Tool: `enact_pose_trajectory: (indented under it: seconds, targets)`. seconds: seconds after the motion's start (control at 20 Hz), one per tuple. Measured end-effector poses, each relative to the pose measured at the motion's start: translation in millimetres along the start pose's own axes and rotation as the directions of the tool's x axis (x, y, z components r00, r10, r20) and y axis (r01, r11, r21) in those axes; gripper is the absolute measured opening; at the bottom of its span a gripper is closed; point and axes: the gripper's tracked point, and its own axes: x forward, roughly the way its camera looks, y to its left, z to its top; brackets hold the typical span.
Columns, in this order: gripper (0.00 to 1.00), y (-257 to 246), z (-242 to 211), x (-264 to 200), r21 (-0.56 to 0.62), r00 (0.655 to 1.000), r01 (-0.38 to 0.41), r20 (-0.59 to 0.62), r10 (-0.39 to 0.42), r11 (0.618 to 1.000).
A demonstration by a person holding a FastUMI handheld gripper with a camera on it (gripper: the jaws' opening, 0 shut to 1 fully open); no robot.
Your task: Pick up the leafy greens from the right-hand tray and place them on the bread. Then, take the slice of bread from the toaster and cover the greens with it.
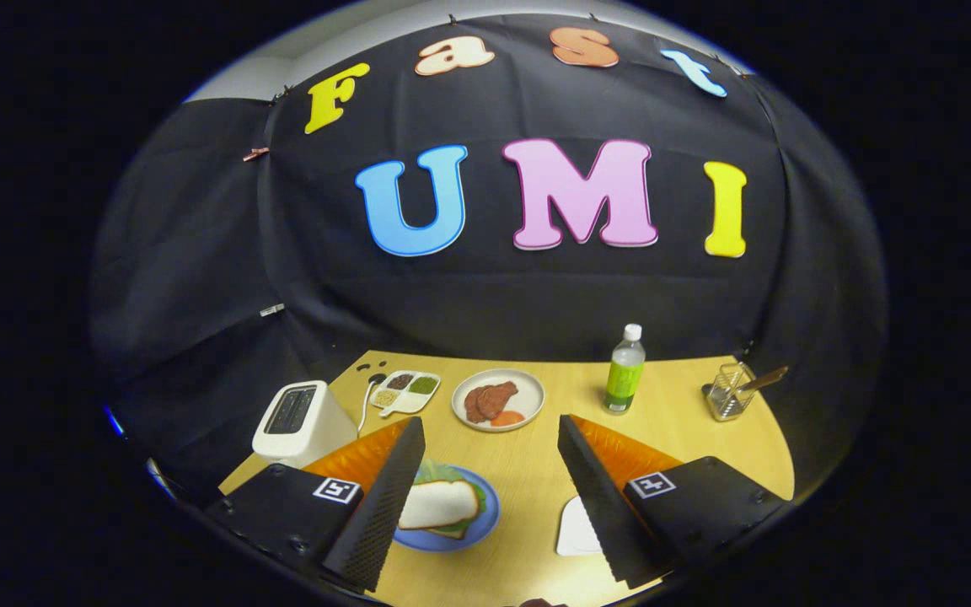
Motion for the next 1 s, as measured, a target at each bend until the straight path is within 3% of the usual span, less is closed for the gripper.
enact_pose_trajectory:
  seconds: [0.15,0.4,0.75,1.0]
  targets:
    - [0.99,-9,41,-26,-0.029,0.991,0.061,0.118,-0.057,0.998]
    - [0.99,-38,80,-83,-0.039,0.948,0.189,0.269,-0.172,0.981]
    - [0.98,-81,52,-142,0.091,0.91,0.314,0.256,-0.327,0.945]
    - [0.99,-108,38,-131,0.123,0.907,0.35,0.203,-0.369,0.929]
